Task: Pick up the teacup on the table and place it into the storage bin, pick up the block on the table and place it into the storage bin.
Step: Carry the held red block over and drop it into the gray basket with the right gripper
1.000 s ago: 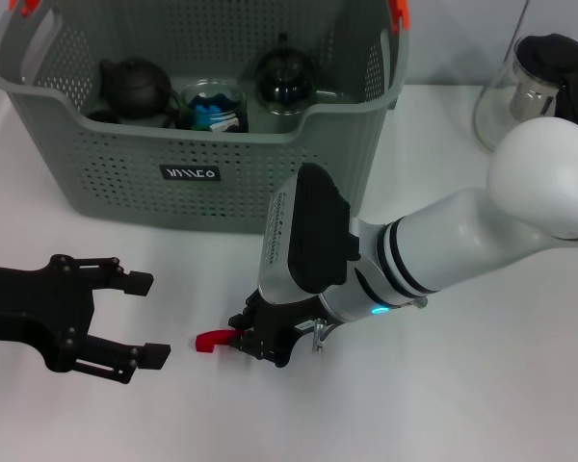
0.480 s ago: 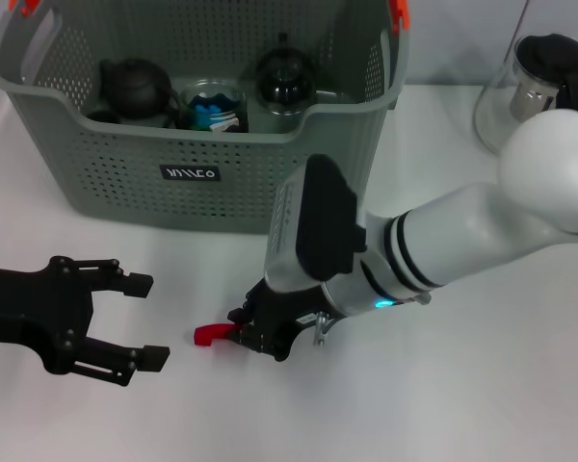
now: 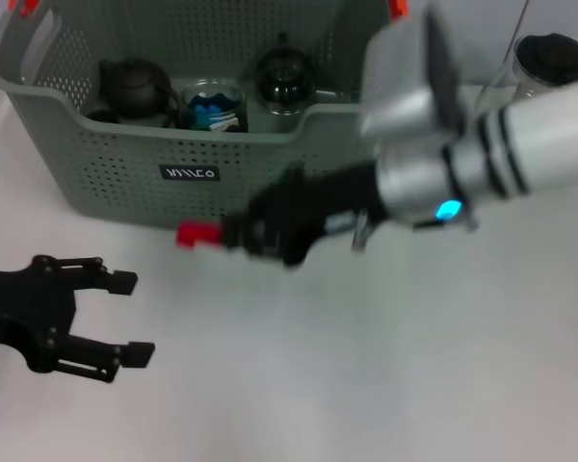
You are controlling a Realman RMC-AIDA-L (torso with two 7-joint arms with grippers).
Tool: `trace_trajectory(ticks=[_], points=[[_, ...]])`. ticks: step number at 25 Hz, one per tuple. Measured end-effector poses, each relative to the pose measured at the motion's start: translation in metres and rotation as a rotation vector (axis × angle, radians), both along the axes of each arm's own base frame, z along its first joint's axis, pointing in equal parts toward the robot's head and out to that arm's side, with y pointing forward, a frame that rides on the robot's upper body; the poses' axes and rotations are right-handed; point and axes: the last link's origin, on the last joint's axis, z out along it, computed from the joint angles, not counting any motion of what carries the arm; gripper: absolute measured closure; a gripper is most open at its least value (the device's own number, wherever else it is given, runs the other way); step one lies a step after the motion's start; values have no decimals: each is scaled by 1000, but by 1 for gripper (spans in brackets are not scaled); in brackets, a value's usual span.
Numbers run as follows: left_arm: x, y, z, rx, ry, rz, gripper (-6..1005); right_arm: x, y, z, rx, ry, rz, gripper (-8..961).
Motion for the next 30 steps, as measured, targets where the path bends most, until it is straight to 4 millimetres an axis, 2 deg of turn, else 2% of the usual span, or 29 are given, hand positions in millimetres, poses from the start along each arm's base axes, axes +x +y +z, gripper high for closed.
trace_trajectory(ticks=[4, 8, 10, 14, 17, 20, 27, 30], points=[[-5, -3, 6, 31, -12, 24, 47, -20, 15, 36, 83, 87, 23, 762], [-7, -5, 6, 32, -11, 29, 47, -47, 29, 55, 142, 149, 65, 758], [-7, -5, 6, 29, -9, 31, 47, -60, 36, 57, 163, 164, 79, 757], [-9, -7, 7, 29, -5, 35, 47, -76, 52, 47, 197, 152, 67, 753], [-9, -8, 7, 28, -1, 34, 47, -77, 64, 39, 230, 135, 15, 751], [-9, -8, 7, 25, 0, 32, 47, -70, 82, 36, 287, 92, -70, 748], [-5, -4, 6, 23, 1, 16, 47, -64, 97, 39, 380, 84, -107, 742], [-2, -1, 7, 26, -5, 6, 47, -62, 100, 42, 413, 92, -116, 490]])
